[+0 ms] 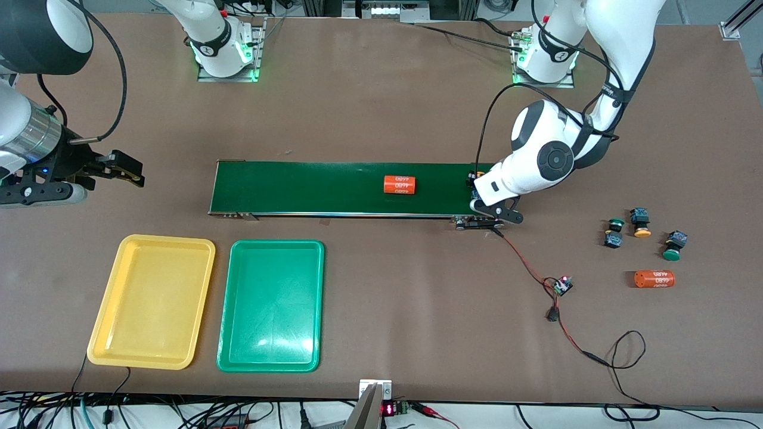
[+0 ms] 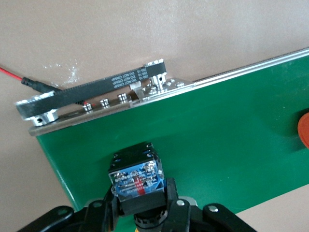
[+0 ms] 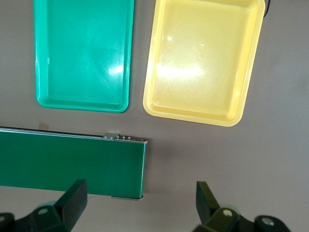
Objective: Sort buttons by color to trays
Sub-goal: 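Carry the orange-capped button onto the belt and open the left gripper, then grasp the green-capped button with the left gripper while the right gripper rises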
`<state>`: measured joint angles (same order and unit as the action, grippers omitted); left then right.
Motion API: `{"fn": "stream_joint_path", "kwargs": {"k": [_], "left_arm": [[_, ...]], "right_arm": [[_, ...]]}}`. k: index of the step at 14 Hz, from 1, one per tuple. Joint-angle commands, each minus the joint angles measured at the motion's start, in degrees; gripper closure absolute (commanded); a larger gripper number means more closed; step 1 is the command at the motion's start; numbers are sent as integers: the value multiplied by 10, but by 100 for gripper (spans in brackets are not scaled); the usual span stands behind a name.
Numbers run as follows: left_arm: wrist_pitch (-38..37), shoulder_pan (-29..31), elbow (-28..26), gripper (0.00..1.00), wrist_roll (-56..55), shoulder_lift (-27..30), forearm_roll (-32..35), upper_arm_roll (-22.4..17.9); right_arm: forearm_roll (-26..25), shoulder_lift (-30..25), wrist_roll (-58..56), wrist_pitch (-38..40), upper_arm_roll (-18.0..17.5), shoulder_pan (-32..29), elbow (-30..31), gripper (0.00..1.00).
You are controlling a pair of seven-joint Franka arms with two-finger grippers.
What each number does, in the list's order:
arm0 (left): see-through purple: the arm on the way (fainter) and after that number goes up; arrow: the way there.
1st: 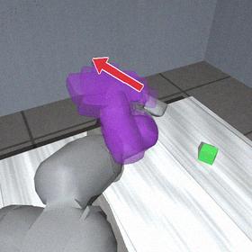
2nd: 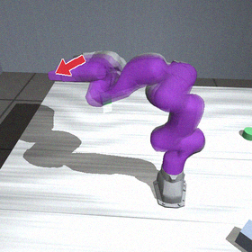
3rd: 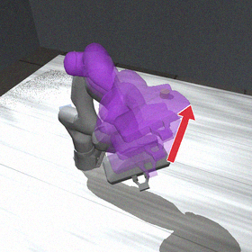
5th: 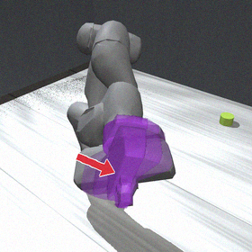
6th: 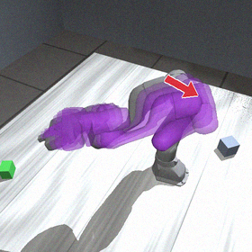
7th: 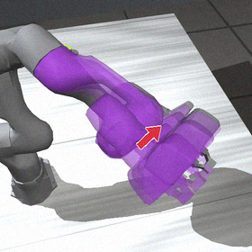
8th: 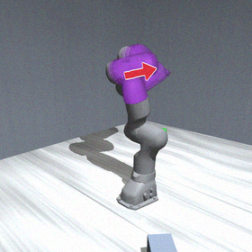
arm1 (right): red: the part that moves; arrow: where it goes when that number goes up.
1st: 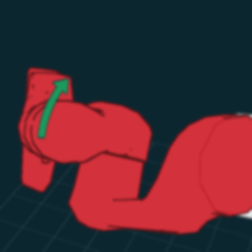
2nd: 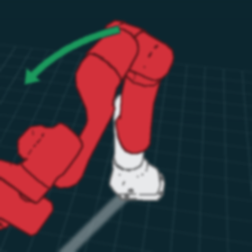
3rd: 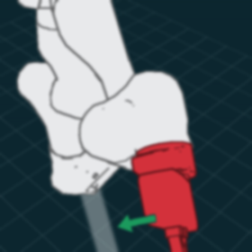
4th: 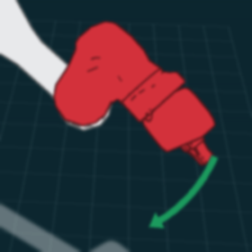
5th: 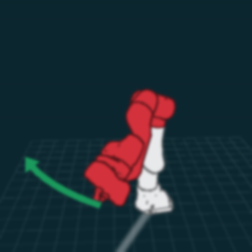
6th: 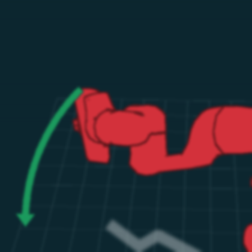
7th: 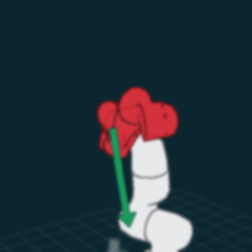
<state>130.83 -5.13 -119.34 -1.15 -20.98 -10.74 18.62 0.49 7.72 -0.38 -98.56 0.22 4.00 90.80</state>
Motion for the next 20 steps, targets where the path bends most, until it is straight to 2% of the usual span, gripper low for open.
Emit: {"fn": "stream_joint_path", "kwargs": {"k": [1,8,11,14,17,20], "left_arm": [[4,-8,10,0,0,-8,10,-7],[-21,8,11,0,-6,30,7,-7],[-34,77,13,0,3,42,10,-7],[-34,117,13,0,2,38,12,-9],[-34,151,13,0,3,30,23,-40],[-33,169,17,0,4,23,90,-65]], "right_arm": [[9,-8,-12,5,5,-3,1,0],[9,-10,-22,8,6,-3,2,0],[9,-13,-23,10,7,-4,2,0],[9,-18,-22,29,9,-3,0,0],[9,-24,-22,31,8,-3,1,0],[10,-40,-22,31,10,-2,12,0]]}}
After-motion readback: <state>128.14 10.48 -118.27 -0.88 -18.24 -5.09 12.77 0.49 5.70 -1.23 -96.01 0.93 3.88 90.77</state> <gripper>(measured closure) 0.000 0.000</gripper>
